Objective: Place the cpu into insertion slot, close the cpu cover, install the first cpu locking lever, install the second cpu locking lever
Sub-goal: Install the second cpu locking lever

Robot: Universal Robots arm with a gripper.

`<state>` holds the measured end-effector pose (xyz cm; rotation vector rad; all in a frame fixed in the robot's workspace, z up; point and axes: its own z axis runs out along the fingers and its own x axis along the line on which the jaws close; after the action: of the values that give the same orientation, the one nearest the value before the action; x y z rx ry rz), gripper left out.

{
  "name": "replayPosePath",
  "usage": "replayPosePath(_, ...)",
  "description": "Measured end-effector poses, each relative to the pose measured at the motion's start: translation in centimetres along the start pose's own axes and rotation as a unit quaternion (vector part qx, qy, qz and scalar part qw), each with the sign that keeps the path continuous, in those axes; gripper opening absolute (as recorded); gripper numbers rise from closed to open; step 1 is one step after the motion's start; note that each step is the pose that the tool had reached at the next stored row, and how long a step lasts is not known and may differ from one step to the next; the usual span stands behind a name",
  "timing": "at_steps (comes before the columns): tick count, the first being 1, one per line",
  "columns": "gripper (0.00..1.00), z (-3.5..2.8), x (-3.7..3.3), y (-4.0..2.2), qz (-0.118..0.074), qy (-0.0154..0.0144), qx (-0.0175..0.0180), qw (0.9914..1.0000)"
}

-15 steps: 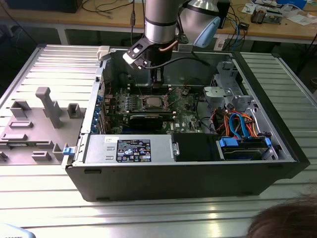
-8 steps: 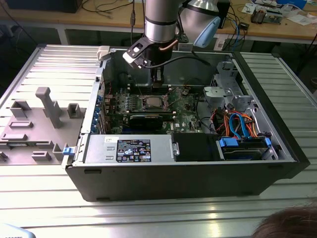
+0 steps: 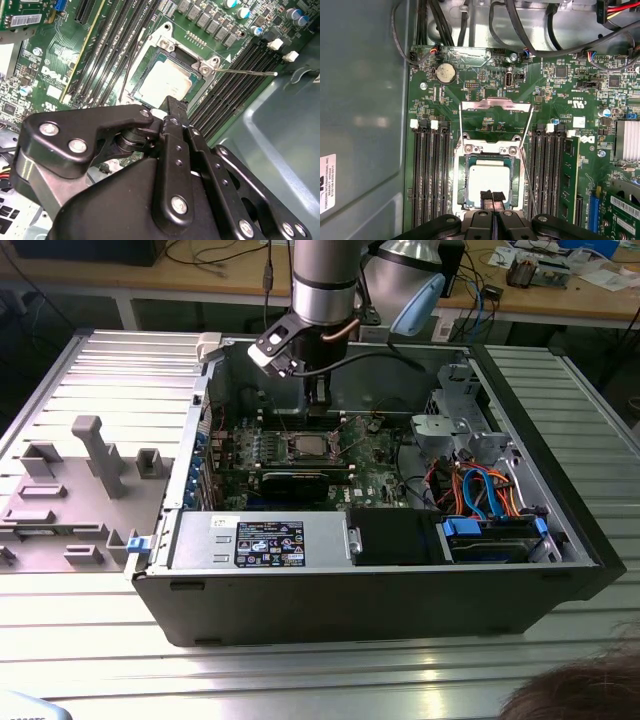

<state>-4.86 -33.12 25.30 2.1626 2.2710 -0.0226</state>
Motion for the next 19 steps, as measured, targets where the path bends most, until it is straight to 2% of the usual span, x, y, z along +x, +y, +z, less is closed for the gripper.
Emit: replayPosePath(19,0.11,-0.63,-0.01,0.0,0.0,0.0,0.0,1.0)
